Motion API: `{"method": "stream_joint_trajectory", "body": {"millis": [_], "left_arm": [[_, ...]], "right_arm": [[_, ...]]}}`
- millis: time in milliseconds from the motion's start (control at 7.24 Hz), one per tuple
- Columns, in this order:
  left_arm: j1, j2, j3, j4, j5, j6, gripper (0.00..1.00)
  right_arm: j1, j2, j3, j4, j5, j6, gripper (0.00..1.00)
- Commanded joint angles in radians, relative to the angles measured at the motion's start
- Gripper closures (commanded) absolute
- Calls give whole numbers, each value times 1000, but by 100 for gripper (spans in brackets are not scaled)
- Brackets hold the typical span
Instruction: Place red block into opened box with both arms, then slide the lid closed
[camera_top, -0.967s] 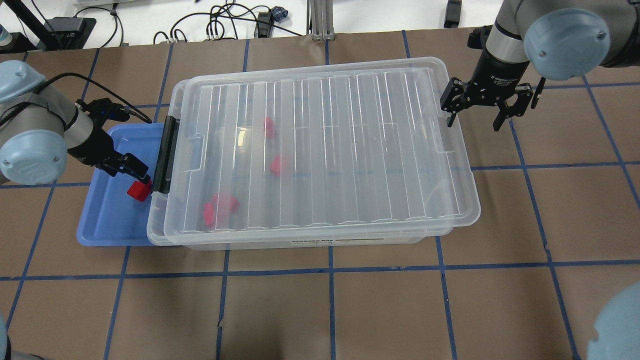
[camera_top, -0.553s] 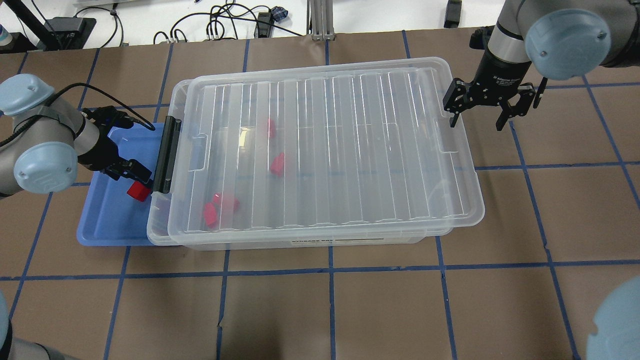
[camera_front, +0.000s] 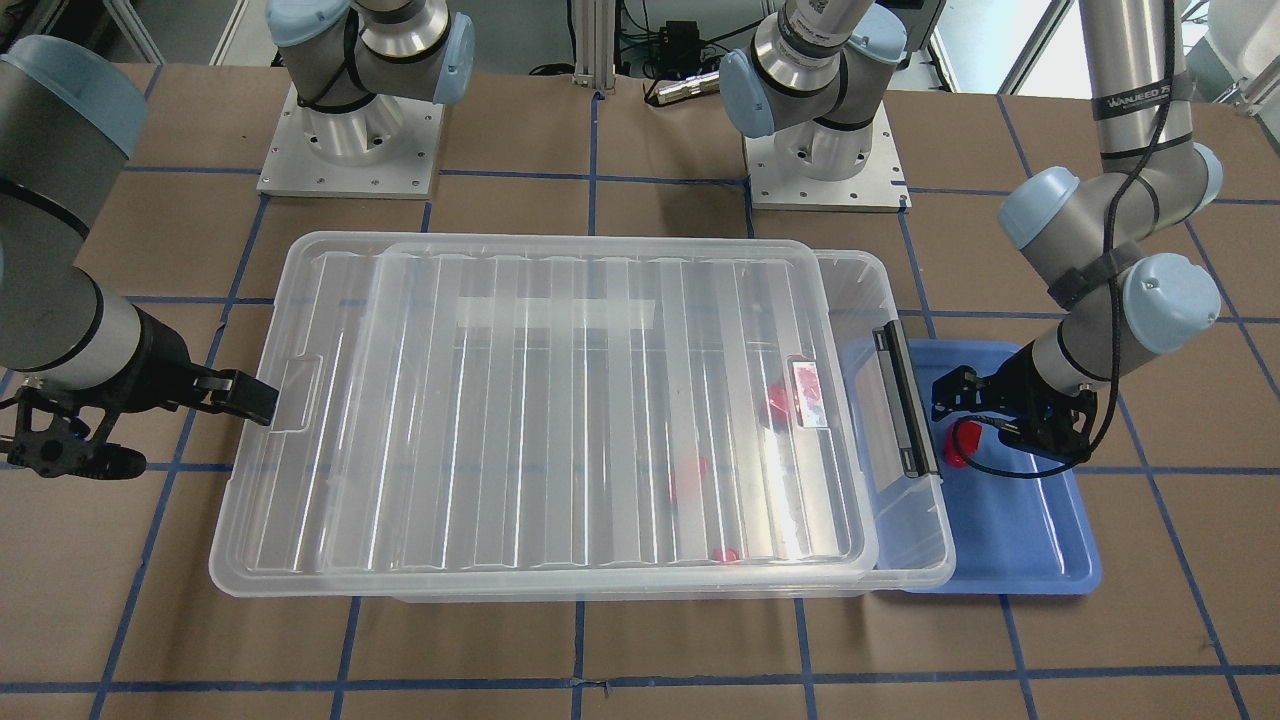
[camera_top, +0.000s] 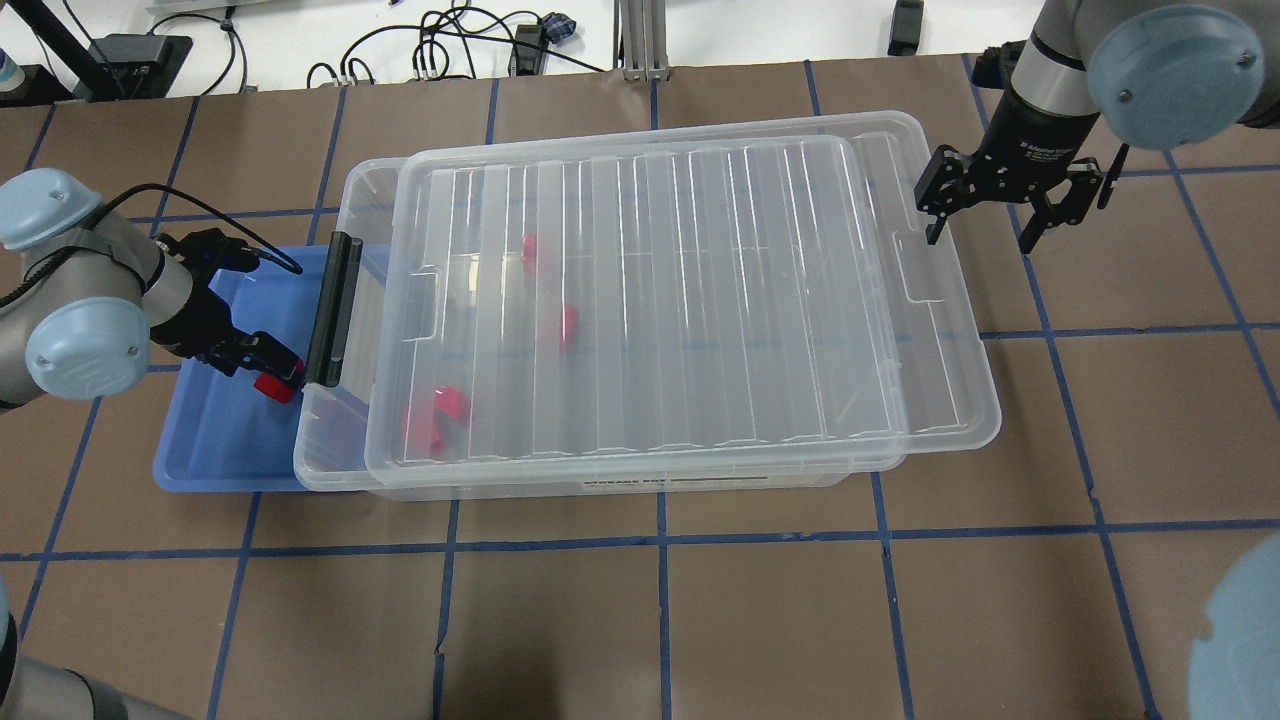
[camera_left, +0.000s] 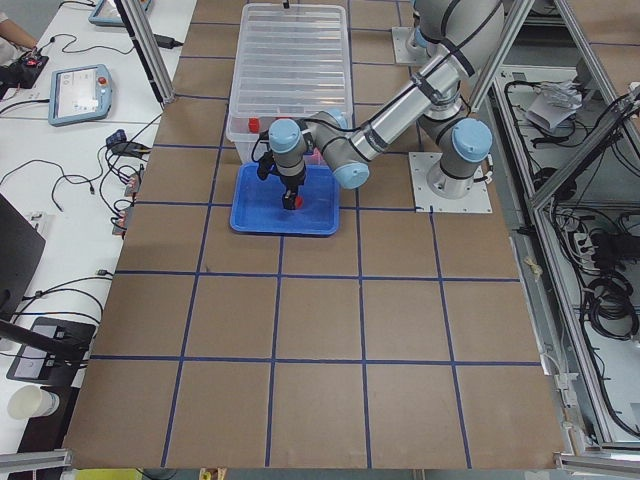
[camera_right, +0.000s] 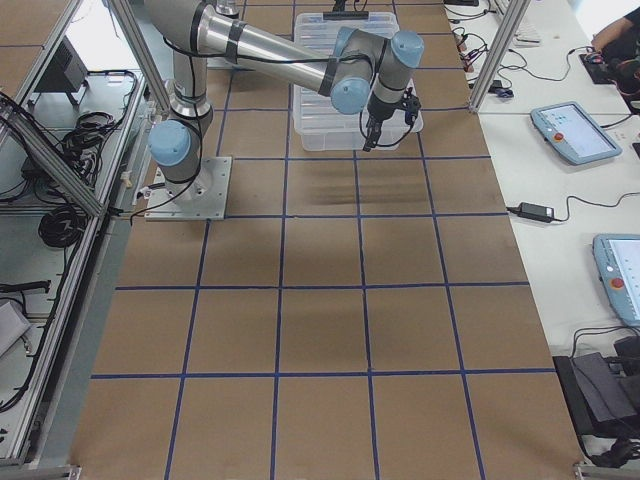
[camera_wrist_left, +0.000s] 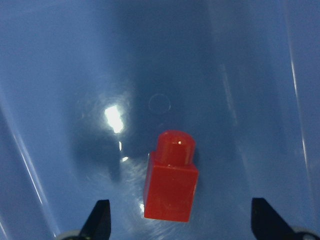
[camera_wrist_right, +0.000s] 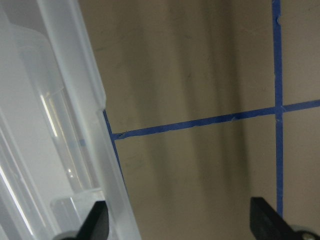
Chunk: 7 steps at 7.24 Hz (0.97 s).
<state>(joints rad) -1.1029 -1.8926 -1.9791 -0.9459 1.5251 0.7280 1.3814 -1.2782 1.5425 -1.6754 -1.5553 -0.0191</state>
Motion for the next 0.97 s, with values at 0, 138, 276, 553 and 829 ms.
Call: {"method": "stream_joint_trajectory", "body": {"millis": [0,138,276,553,829], "left_arm": [[-6,-29,-7,56,1,-24,7],[-6,-36,-6,76,3,-22,22],[-6,-39,-1,84,3,-13,25],[-8,-52,6,93,-6,-24,49],[-20,-40,9,93,6,-21,87]], "right_arm": [[-4,0,1,-30,-28,-1,0],[-10,0,1,-32,-29,-1,0],[-36,0,1,-32,-28,-16,0],[-55,0,1,-33,-29,-61,0],[-90,0,1,-46,-45,-106,0]]}}
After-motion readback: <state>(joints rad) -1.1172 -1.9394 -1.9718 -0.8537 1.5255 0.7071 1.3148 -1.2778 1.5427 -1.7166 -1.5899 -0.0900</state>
